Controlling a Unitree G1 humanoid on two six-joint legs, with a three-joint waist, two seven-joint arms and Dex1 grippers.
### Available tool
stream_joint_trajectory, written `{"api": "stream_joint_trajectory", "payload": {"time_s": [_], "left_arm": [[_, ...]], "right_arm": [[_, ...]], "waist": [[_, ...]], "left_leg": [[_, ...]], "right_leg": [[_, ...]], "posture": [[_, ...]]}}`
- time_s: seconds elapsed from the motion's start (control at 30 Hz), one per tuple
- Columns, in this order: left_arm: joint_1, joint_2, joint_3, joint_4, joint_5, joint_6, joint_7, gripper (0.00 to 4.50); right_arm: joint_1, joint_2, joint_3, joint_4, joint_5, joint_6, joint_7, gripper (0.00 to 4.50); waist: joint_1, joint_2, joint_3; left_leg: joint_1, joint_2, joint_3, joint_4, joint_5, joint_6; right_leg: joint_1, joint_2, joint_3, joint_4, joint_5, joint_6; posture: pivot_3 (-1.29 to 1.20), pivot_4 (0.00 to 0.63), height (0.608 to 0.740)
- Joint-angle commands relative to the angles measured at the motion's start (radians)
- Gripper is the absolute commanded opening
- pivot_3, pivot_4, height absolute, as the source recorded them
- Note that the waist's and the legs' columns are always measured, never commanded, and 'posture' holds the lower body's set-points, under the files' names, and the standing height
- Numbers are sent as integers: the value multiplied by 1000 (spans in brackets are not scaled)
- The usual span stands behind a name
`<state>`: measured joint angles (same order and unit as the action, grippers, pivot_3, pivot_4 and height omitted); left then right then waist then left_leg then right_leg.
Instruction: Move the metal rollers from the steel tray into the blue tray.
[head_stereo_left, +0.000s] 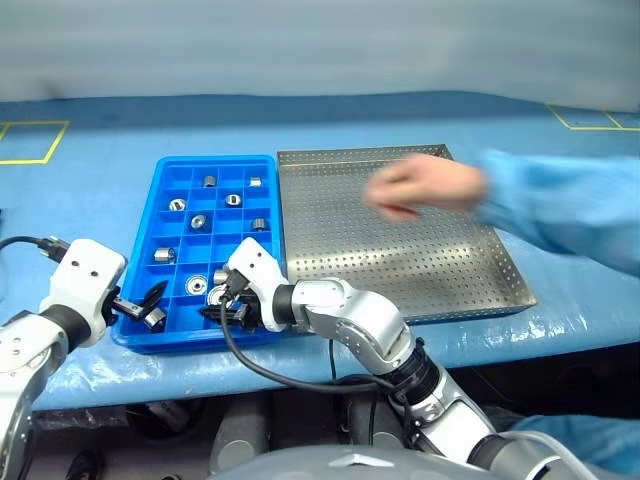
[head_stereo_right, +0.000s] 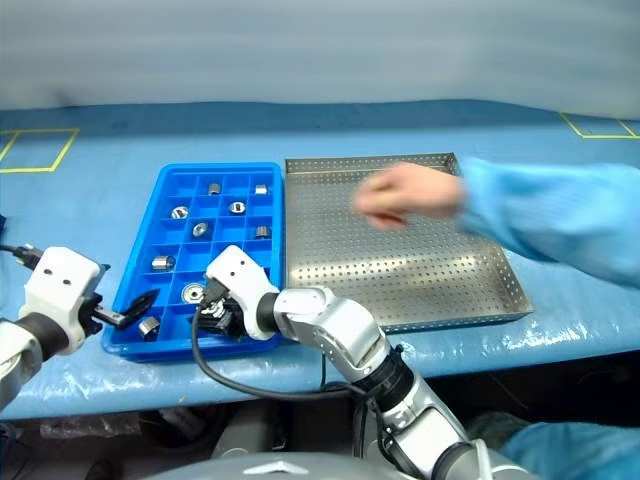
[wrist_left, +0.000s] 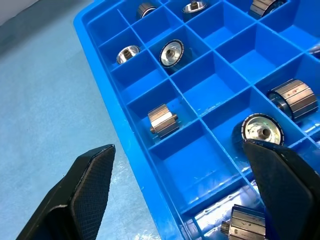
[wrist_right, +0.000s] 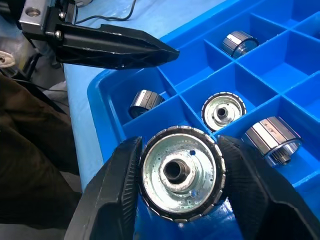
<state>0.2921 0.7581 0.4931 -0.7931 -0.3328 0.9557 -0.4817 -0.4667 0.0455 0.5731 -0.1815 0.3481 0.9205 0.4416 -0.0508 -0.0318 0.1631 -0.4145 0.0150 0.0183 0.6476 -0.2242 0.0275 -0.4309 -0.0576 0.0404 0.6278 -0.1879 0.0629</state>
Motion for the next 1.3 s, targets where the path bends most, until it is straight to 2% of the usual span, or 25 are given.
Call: {"api": "stream_joint_trajectory", "payload": {"time_s": [0.03,0.13,0.3,0.47,0.67,0.73,0.9,1.03,1.2,1.3], "left_arm": [[-21,1,-2,-32,-5,-23,-7,4500],[-37,-1,-20,-24,-4,-29,-5,4500],[-67,-21,-54,-1,-2,-49,1,4500],[-110,-66,-122,20,-8,-70,9,4500],[-175,-81,-220,83,-1,-112,-4,4500],[-201,-88,-252,104,-1,-126,-7,4500],[-299,-126,-372,183,17,-169,1,4500],[-360,-181,-436,210,18,-202,10,4500],[-427,-277,-526,267,39,-254,39,4500],[-477,-331,-570,296,62,-284,60,4500]], "right_arm": [[-8,15,-8,-19,6,-42,27,3375],[-4,14,-20,-36,5,-67,34,4333],[6,-12,-86,-100,29,-47,28,4333],[69,-63,-204,-211,64,22,-21,4333],[127,-238,-215,-307,-69,24,-117,4333],[142,-261,-233,-327,-83,31,-138,4333],[200,-313,-307,-377,-164,83,-247,4333],[242,-336,-364,-412,-165,113,-263,4333],[271,-364,-439,-459,-164,138,-267,4333],[280,-378,-483,-468,-193,79,-285,4333]], "waist": [[1,0,0],[4,-1,0],[7,-1,-1],[13,-3,-2],[6,-2,-1],[-1,-2,-1],[-30,-2,-1],[-53,-2,-2],[-118,-2,-2],[-167,-2,-2]], "left_leg": [[0,0,0,0,0,0],[0,0,0,0,0,0],[0,0,0,0,0,0],[0,-1,0,0,0,0],[-1,-1,2,0,0,0],[-1,-1,2,0,0,0],[-2,-1,2,0,0,0],[-3,-2,3,2,0,2],[-3,-3,3,3,0,2],[-3,-4,3,4,0,2]], "right_leg": [[0,0,0,0,0,0],[0,0,0,0,0,0],[0,0,0,0,0,0],[1,-1,-1,-1,0,0],[1,-1,0,0,0,0],[1,-1,0,0,0,0],[2,0,1,0,0,0],[2,-1,2,0,0,1],[3,0,3,0,1,2],[4,0,4,0,1,6]], "posture": [[49,150,740],[34,150,740],[9,150,740],[-24,150,740],[-109,150,740],[-127,150,740],[-213,150,740],[-278,150,740],[-381,150,740],[-420,150,740]]}}
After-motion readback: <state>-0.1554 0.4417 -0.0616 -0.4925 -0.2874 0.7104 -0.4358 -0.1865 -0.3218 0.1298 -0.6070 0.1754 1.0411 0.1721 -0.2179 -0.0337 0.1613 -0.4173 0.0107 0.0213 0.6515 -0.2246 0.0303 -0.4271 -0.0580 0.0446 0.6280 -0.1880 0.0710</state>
